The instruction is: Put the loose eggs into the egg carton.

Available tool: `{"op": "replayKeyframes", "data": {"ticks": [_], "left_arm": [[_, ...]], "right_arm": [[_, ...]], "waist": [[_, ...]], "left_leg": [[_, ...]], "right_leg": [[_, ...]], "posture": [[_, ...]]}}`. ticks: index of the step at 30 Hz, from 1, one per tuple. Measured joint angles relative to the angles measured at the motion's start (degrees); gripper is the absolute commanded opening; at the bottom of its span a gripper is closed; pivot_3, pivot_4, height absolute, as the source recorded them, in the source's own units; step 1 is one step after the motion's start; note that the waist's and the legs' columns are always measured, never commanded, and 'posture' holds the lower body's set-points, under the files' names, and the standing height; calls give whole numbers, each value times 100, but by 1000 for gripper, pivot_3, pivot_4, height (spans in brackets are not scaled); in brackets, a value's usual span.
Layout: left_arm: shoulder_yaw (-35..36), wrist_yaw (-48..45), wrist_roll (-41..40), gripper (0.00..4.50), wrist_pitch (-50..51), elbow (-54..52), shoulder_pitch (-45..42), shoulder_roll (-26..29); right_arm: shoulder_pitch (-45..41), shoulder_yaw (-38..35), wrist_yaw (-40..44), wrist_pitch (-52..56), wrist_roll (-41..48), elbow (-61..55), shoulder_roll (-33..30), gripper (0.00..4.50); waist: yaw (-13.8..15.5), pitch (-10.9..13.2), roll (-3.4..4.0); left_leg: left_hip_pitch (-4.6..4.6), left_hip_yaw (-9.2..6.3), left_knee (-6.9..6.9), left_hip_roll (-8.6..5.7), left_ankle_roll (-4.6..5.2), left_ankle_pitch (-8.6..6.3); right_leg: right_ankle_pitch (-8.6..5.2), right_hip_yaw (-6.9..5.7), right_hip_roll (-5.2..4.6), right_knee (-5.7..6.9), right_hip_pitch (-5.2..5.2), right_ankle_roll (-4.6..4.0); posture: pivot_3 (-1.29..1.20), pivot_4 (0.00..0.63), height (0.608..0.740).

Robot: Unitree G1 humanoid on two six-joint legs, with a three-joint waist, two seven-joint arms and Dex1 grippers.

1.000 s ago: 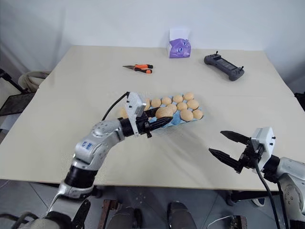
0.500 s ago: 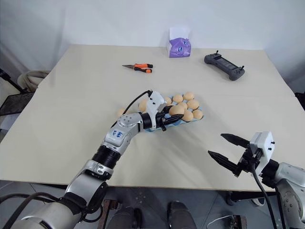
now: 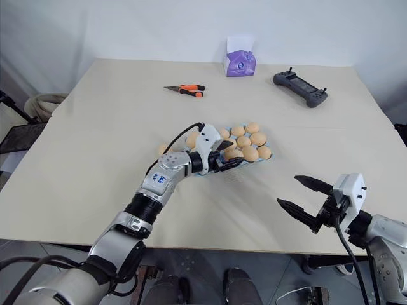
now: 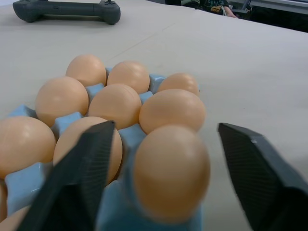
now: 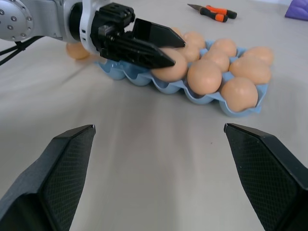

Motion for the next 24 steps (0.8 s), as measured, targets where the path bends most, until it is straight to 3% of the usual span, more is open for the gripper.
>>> {"op": "replayKeyframes", "data": {"ticks": [6, 12, 16, 24], "left_arm": [[34, -2, -1, 4468, 24, -240, 46, 30], [117, -115, -55, 4468, 133, -1391, 520, 307], [395, -340, -475, 4468, 344, -2682, 1385, 746], [1336, -649, -1236, 4468, 259, -4116, 3183, 1525]], "right_arm": [[-1, 0, 5, 2, -3, 9, -1, 4500], [-18, 5, 14, 11, -2, 17, -12, 4500], [-79, 14, 57, 25, 1, 43, -58, 4500], [-427, 104, 238, 71, -1, 305, -190, 4500]], "waist": [[-1, 0, 0], [-14, 0, 1], [-32, -1, 5], [-15, -1, 4]], "left_leg": [[-1, 0, -2, 0, -3, 1], [2, 1, -2, 3, -19, 10], [8, 3, -4, 8, -41, 23], [8, -1, 1, 3, -1, 13]], "right_leg": [[0, 0, 0, 0, -1, 0], [0, 2, 1, 6, -1, 0], [-1, 4, 2, 14, -2, -1], [2, 2, -7, 16, 2, -5]], "posture": [[0, 150, 740], [0, 150, 740], [0, 150, 740], [0, 150, 740]]}}
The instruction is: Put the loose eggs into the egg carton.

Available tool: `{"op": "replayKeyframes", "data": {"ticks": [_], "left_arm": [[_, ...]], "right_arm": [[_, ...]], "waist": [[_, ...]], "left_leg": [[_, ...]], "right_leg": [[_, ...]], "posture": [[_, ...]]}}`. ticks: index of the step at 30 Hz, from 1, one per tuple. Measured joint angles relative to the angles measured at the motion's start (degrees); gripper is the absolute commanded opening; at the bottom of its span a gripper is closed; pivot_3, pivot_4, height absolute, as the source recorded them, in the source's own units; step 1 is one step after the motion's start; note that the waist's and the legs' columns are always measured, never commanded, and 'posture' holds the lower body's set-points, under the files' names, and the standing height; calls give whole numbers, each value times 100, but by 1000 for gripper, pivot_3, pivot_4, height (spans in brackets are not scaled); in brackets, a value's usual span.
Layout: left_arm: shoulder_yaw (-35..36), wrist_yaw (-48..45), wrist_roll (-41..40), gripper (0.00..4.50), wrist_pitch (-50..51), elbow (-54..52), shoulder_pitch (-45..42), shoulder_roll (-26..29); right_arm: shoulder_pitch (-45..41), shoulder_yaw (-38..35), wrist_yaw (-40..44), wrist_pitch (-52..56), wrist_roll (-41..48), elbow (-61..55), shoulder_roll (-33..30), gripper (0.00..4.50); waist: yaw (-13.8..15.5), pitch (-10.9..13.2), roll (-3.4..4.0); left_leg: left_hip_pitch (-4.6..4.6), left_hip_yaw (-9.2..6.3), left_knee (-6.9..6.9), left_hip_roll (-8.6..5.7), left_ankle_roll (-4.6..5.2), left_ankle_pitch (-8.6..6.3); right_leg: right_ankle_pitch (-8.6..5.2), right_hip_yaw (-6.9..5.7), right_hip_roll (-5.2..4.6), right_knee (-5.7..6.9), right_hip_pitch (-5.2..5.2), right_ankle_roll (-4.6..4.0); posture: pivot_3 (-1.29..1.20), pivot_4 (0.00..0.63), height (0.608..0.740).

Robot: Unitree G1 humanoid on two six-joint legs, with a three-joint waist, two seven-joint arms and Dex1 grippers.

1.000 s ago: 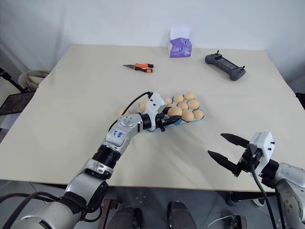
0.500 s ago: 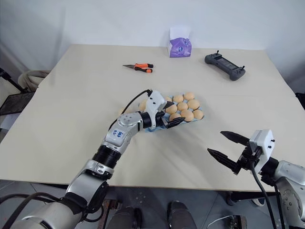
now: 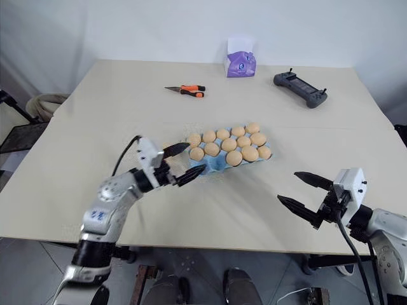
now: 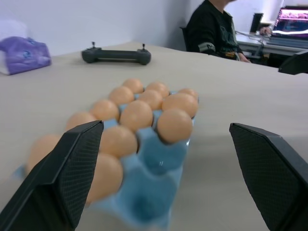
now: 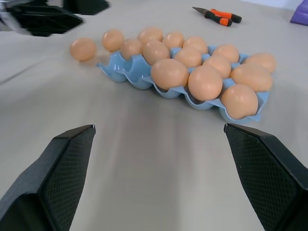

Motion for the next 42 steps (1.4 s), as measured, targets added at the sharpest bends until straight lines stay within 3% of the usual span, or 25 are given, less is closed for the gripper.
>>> {"op": "replayKeyframes", "data": {"ticks": [8, 14, 21, 26, 38, 42], "left_arm": [[570, -387, -562, 4468, 165, -748, 1466, 813], [1074, 46, -637, 4468, 248, -1012, 2034, 840], [1240, 1355, -566, 4468, 651, -1048, 1849, 418], [964, 2003, -252, 4468, 844, -723, 1169, 181], [354, 2216, 373, 4468, 1095, 430, 234, 144], [248, 2174, 437, 3581, 1170, 622, 176, 139]], "right_arm": [[-411, 217, 195, 49, -58, 358, -64, 4500], [-582, 311, 302, 49, -132, 573, -79, 4500], [-686, 395, 422, 50, -135, 613, -79, 4500], [-754, 416, 448, 50, -149, 674, -79, 4500], [-654, 419, 401, 52, -192, 664, -79, 4500], [-593, 409, 350, 55, -192, 619, -79, 4500]], "waist": [[1, 1, 0], [3, 1, 0], [-2, 2, 0], [6, 2, -1], [5, 2, -1], [-2, 2, -2]], "left_leg": [[-1, -6, -5, 0, 9, -4], [-5, -5, -6, 0, 17, -10], [-4, -5, -8, 0, 17, -11], [-4, -3, -4, -4, 18, -10], [-7, 0, -6, -2, 13, -11], [-6, 0, -6, -1, 12, -11]], "right_leg": [[-1, -7, -9, -5, 0, -7], [-1, -8, -13, -13, 1, -7], [-1, -10, -12, -13, 0, -7], [0, -9, -12, -12, 2, -5], [0, -9, -8, -13, -3, -4], [0, -9, -8, -11, -4, -4]], "posture": [[0, 150, 740], [0, 150, 740], [0, 150, 740], [0, 150, 740], [0, 150, 740], [0, 150, 740]]}}
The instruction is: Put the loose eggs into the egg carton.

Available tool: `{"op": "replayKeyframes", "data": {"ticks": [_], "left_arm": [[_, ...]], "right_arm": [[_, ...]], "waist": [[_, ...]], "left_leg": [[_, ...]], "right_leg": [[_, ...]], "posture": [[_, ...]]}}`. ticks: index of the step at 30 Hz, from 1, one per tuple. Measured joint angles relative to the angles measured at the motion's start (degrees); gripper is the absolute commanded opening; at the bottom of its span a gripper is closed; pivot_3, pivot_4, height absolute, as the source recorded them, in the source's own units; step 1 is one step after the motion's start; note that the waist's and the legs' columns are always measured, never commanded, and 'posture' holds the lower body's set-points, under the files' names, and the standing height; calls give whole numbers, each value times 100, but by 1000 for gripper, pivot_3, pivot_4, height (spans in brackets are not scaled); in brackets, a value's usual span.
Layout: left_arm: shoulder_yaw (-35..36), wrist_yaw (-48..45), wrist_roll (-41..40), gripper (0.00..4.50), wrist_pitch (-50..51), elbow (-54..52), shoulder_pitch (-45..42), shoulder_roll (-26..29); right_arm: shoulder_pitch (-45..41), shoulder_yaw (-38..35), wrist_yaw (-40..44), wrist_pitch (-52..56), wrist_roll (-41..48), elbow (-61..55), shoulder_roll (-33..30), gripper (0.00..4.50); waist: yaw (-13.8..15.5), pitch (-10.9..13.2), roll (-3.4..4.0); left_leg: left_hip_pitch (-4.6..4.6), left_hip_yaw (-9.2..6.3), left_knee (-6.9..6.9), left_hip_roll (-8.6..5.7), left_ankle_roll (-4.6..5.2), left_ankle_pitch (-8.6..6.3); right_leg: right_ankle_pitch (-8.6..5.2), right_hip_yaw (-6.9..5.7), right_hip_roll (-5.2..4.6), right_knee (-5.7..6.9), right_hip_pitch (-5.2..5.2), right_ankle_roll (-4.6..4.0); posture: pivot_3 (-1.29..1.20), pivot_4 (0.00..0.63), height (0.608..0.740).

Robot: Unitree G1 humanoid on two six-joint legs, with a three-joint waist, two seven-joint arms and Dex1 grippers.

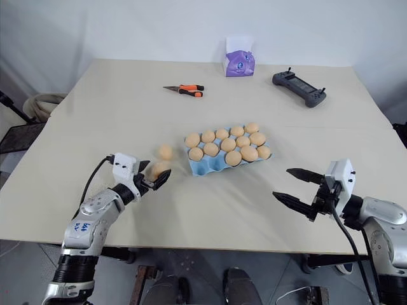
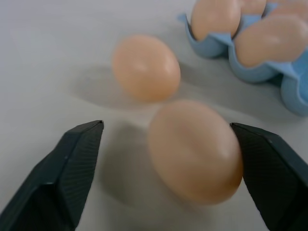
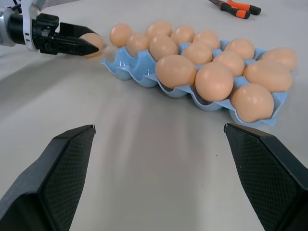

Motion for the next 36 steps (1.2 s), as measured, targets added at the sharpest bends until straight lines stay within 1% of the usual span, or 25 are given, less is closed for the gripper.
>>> {"op": "replayKeyframes", "data": {"ticks": [4, 5, 9, 13, 15, 17, 20, 22, 26, 32, 36], "left_arm": [[-17, -31, 0, 2245, 86, -8, -26, -2], [-32, -43, 4, 2001, 86, -17, -26, 1], [-49, -94, -2, 2001, 116, -52, -26, 17], [-47, -300, -114, 2001, 194, -299, -25, 85], [-138, -653, -243, 2001, 278, -623, 52, 268], [-374, -1004, -451, 2001, 355, -1089, 207, 318], [-731, -1149, -573, 2001, 411, -1353, 167, 73], [-871, -1068, -553, 2001, 414, -1320, -91, -174], [-1039, -789, -305, 2001, 198, -694, -901, -637], [-1287, -631, 92, 2001, -188, 562, -1542, -1081], [-1410, -681, 211, 2001, -470, 955, -1778, -1209]], "right_arm": [[1, -2, -26, 0, 1, -38, 0, 4500], [0, -2, -28, 0, 1, -38, 0, 4500], [-8, -2, -29, 0, -2, -37, 0, 4500], [-56, -1, -27, 0, -13, -31, 0, 4500], [-81, 1, -26, -1, -24, -19, 0, 4500], [-89, 2, -28, -2, -33, -9, 1, 4500], [-95, 8, -46, -2, -37, -28, 4, 4500], [-64, 8, -76, -3, -36, -41, 15, 4500], [35, -10, -126, -5, -30, -77, 44, 4500], [248, -52, -251, -6, -22, -235, 84, 4500], [434, -164, -361, -9, 14, -408, 113, 4500]], "waist": [[3, 0, 0], [6, 0, 0], [5, 0, 0], [3, 0, 0], [-2, 0, 0], [1, 0, 1], [37, 0, 0], [57, 1, -2], [97, 1, -2], [79, 2, -3], [103, 3, -4]], "left_leg": [[0, 0, 0, 0, 0, 0], [0, 0, 0, 0, -1, 0], [0, 0, 0, 0, -1, 0], [0, 0, 0, 0, -1, 0], [0, 0, -4, 0, -3, 0], [0, 2, -3, 0, -5, -1], [-2, -1, 2, -1, -3, -1], [-1, -1, 6, -3, 1, 2], [2, -1, 8, -13, 10, 7], [-4, 1, 2, -14, 7, 6], [-4, 2, 2, -13, 5, 6]], "right_leg": [[0, 0, 0, 0, 0, 0], [0, 0, -1, 0, 0, 0], [0, 0, -1, 0, 0, 0], [0, 0, -1, 0, 0, 0], [0, 0, 0, -1, 0, 0], [0, 1, -2, -4, 1, 0], [0, 0, -2, -4, 2, 0], [1, 1, -1, -1, 3, 1], [6, 7, 0, -1, 7, 7], [7, 7, 0, -5, 1, 10], [7, 8, 0, -7, 1, 10]], "posture": [[0, 150, 740], [0, 150, 740], [0, 150, 740], [0, 150, 740], [0, 150, 740], [0, 150, 740], [0, 150, 740], [0, 150, 740], [0, 150, 740], [0, 150, 740], [0, 150, 740]]}}
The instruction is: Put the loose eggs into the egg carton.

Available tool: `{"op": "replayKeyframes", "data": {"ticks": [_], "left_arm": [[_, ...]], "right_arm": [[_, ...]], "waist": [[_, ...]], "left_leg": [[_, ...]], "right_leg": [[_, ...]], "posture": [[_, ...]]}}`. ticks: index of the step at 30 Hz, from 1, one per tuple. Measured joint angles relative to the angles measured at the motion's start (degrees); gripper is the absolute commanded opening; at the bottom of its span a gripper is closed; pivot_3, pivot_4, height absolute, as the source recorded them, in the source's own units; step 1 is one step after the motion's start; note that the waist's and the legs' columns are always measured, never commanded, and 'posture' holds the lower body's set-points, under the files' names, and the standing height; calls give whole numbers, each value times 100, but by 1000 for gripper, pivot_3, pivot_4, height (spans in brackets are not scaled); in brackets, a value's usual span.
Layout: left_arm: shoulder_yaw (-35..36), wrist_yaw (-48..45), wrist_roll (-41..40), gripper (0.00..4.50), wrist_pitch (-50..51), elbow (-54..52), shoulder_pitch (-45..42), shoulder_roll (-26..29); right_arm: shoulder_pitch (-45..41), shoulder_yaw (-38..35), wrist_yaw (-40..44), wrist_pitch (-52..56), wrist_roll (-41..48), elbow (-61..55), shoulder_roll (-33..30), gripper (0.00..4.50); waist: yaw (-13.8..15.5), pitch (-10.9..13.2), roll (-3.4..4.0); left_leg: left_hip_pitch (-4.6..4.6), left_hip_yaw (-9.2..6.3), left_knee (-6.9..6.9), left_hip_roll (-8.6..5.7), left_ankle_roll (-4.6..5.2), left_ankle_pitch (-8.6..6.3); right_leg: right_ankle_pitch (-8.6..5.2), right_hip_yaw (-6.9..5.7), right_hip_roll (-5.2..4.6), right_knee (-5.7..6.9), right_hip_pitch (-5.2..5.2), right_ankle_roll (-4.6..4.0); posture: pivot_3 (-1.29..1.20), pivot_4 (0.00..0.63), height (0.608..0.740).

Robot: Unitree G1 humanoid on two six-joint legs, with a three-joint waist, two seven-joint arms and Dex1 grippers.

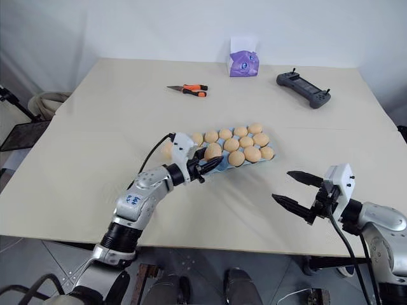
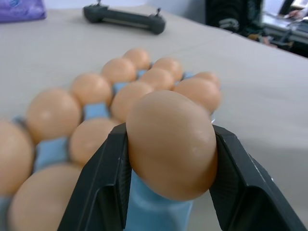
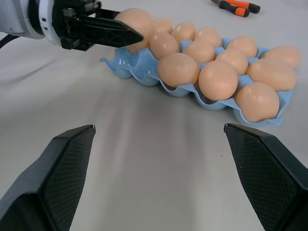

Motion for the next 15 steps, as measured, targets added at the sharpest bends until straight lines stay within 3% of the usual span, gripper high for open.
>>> {"op": "replayKeyframes", "data": {"ticks": [4, 12, 15], "left_arm": [[-1, -66, 99, 2001, -224, 355, -90, -4], [3, -114, 221, 4347, -343, 623, -267, -20], [1, -146, 239, 4460, -394, 621, -268, -35]], "right_arm": [[216, -117, -64, -7, 42, -136, 20, 4500], [282, -126, -159, -16, 51, -190, 47, 4500], [278, -126, -164, -20, 51, -190, 48, 4500]], "waist": [[22, 0, 0], [32, 0, 0], [32, 0, 0]], "left_leg": [[3, -1, 2, 1, 0, 1], [2, 0, 0, 0, 1, 1], [2, -1, 0, 0, 0, 1]], "right_leg": [[0, 0, 1, 4, 1, 0], [0, -1, -1, 4, 1, 0], [0, -1, 0, 3, 0, 0]], "posture": [[0, 150, 740], [0, 150, 740], [0, 150, 740]]}}
